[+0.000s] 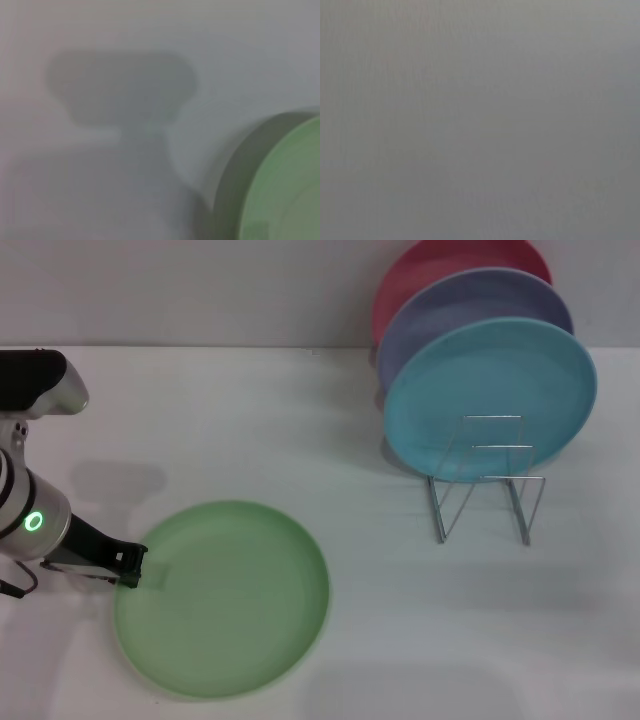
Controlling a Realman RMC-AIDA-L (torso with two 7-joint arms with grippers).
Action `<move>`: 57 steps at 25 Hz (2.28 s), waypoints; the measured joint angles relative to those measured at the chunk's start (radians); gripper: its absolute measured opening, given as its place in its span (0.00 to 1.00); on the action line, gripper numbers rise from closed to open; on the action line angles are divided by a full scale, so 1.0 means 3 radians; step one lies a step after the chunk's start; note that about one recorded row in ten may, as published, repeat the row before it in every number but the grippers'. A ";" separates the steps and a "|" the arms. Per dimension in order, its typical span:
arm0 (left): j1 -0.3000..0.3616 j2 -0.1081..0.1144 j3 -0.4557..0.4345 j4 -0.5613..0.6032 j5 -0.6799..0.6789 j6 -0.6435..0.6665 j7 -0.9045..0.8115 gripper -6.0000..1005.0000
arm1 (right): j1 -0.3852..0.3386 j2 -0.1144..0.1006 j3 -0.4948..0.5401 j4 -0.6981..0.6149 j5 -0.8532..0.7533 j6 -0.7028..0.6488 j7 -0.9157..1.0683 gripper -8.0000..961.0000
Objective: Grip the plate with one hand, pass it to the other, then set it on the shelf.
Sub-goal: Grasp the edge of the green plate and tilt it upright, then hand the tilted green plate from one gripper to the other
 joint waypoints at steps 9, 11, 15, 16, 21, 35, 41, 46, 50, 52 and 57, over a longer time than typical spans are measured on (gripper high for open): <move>-0.0006 -0.0004 -0.0016 0.0008 -0.0039 0.0164 0.0002 0.06 | -0.0001 0.0001 0.0000 0.0000 0.0000 0.0000 0.0000 0.65; -0.0021 0.0000 -0.0016 0.0009 -0.0061 0.0187 0.0007 0.06 | -0.0002 0.0001 0.0000 0.0000 0.0000 0.0000 0.0000 0.65; -0.0044 0.0004 -0.0026 0.0015 -0.0066 0.0193 0.0054 0.06 | -0.0004 0.0001 0.0006 0.0000 0.0000 0.0001 0.0000 0.65; -0.0044 0.0004 -0.0026 0.0015 -0.0066 0.0193 0.0054 0.06 | -0.0004 0.0001 0.0006 0.0000 0.0000 0.0001 0.0000 0.65; -0.0065 0.0005 -0.0095 0.0019 -0.0150 0.0245 0.0141 0.05 | -0.0005 0.0001 0.0037 0.0000 0.0000 0.0001 0.0000 0.65; 0.0026 0.0000 -0.0266 0.0019 -0.0363 0.0962 0.0338 0.05 | -0.0004 -0.0009 0.0083 0.0000 0.0000 0.0003 0.0000 0.65; 0.0185 -0.0001 -0.0253 0.0010 -0.0362 0.1512 0.0346 0.05 | -0.0007 -0.0010 0.0089 -0.0003 0.0002 0.0022 -0.0013 0.65; 0.0456 -0.0003 -0.0108 0.0012 -0.0427 0.2355 0.0354 0.05 | -0.0013 -0.0010 0.0089 -0.0010 0.0004 0.0031 -0.0023 0.65; 0.0706 0.0003 0.0147 0.0010 -0.0661 0.3139 0.0464 0.05 | -0.0021 -0.0008 0.0087 -0.0020 0.0003 0.0031 -0.0018 0.65; 0.0834 0.0002 0.0332 -0.0008 -0.0769 0.3530 0.0556 0.05 | -0.0023 -0.0005 0.0085 -0.0021 -0.0001 0.0031 -0.0019 0.65; 0.1132 0.0010 0.0922 -0.0068 -0.0826 0.4589 0.0643 0.05 | -0.0031 0.0009 0.0054 -0.0030 -0.0017 0.0032 -0.0025 0.65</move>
